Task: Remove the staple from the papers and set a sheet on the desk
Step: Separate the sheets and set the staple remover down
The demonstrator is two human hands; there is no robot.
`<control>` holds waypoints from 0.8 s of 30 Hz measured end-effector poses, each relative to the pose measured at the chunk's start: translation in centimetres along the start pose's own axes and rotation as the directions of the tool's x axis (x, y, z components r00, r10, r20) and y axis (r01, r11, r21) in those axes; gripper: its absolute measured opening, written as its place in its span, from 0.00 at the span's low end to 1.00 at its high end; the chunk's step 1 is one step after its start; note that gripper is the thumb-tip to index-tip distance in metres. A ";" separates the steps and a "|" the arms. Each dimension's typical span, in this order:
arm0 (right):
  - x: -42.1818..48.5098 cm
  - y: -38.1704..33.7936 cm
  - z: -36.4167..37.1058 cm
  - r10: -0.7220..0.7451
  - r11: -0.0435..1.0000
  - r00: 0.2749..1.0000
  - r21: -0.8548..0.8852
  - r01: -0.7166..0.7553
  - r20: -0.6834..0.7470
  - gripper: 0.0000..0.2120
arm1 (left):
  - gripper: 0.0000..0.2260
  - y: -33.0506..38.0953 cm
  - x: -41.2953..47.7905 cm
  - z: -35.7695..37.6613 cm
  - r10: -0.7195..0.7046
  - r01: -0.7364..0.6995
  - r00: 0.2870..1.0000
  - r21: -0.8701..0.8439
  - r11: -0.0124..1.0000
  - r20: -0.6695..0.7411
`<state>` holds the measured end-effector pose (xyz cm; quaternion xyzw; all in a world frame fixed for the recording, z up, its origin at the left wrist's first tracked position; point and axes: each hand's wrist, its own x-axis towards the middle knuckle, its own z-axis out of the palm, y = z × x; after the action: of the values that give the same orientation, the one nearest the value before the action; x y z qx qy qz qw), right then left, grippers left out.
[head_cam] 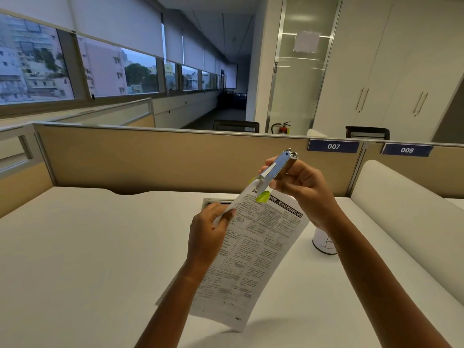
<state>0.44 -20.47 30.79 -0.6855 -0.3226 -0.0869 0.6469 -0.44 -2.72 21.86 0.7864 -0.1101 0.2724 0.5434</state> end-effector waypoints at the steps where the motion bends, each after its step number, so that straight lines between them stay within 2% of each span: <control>1: 0.0 0.0 0.0 -0.004 1.000 1.000 -0.026 0.005 0.015 0.14 | 0.08 0.1 -0.1 0.0 0.005 -0.005 1.000 0.005 1.000 0.010; 7: 0.3 0.2 0.0 -0.043 0.991 0.998 -0.127 0.049 0.051 0.13 | 0.08 0.1 -0.1 -0.1 0.033 -0.034 0.999 0.011 0.999 0.039; 15: 0.2 -0.1 0.3 -0.073 0.972 0.997 -0.224 0.073 0.007 0.12 | 0.09 0.3 -0.2 -0.1 0.063 -0.063 0.996 -0.009 0.998 0.068; 17: 0.1 0.0 0.4 -0.079 0.961 0.997 -0.264 0.077 0.002 0.14 | 0.15 1.0 -0.1 -0.2 0.041 -0.039 0.994 -0.025 0.999 0.103; 20: 0.0 0.2 0.6 -0.080 0.954 0.997 -0.289 0.078 0.005 0.14 | 0.37 2.8 0.6 0.1 0.084 -0.088 0.982 0.020 0.996 0.167; 21: -0.1 0.3 0.7 -0.079 0.954 0.997 -0.289 0.077 0.005 0.14 | 0.39 3.3 0.9 0.3 0.118 -0.124 0.978 0.025 0.992 0.170; 22: -0.1 0.4 0.8 -0.078 0.956 0.997 -0.284 0.076 0.003 0.14 | 0.39 3.8 1.3 0.6 0.157 -0.163 0.974 0.022 0.986 0.166; 24: -0.2 0.5 1.1 -0.082 0.960 0.997 -0.268 0.078 -0.003 0.15 | 0.30 4.2 1.9 1.0 0.219 -0.224 0.966 0.015 0.975 0.139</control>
<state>0.28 -19.52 30.11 -0.7522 -0.3310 -0.1605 0.5467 -0.53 -5.01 25.92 0.7942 -0.2300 0.2786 0.4886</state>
